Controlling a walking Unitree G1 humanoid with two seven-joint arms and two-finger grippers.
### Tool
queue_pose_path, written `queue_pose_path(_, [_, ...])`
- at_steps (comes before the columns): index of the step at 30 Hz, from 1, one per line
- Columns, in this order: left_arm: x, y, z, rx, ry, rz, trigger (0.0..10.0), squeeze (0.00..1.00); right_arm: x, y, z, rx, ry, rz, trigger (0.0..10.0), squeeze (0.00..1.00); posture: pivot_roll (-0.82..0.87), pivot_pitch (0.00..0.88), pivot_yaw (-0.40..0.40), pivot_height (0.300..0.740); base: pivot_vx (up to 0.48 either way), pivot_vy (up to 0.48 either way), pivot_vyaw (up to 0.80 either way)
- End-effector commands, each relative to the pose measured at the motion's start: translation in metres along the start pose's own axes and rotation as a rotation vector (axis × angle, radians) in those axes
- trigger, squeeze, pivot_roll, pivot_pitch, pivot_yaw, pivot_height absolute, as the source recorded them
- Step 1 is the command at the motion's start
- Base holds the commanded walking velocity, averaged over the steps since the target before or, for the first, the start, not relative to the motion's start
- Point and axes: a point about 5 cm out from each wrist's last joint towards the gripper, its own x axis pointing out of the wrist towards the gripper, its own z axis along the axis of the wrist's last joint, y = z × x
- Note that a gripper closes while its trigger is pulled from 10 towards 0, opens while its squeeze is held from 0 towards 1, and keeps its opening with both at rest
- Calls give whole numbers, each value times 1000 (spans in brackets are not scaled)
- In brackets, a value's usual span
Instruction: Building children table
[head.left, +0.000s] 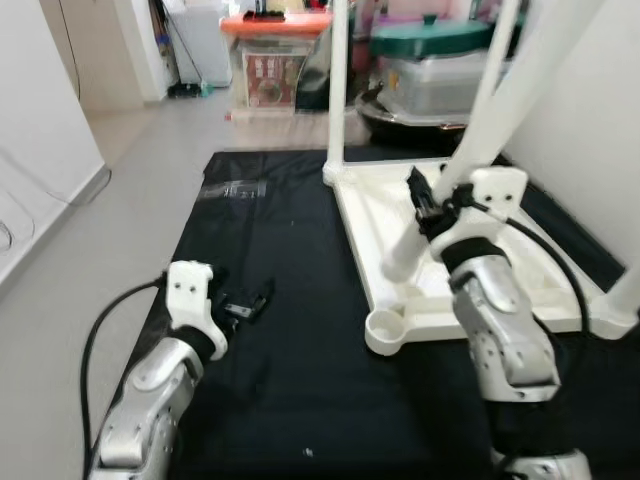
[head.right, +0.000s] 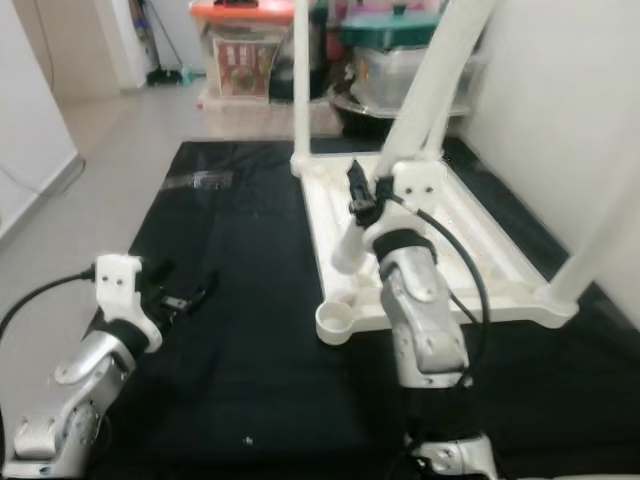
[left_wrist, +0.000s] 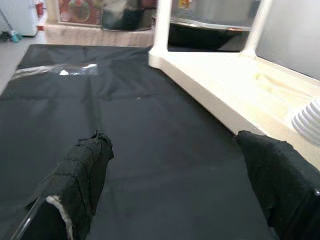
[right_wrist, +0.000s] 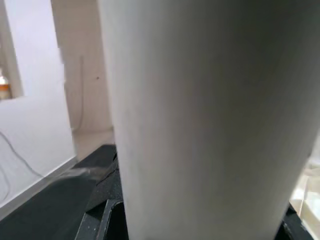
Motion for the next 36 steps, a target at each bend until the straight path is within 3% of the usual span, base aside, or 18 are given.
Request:
queue_pose_path(1, [0,-3,-1,-4,1,-14,10000,0,-1,-9,5,-21,-29,-29,10000,0,25,0,-31,740,0,0,0])
queue_pose_path(15, [1,-6,-2,-16,-11,-33,10000,0,-1,-11,3,-35,-24,-18,10000,0,22,0,-33,740,0,0,0])
queue_pose_path(29, [1,-7,1,-24,-32,-46,10000,0,-1,-11,3,-36,-26,-8,10000,0,19,0,-34,740,444,0,0])
queue_pose_path(36, [0,-8,1,-36,-34,-46,10000,0,0,-9,4,-31,-30,34,10000,0,20,0,-35,740,0,0,0])
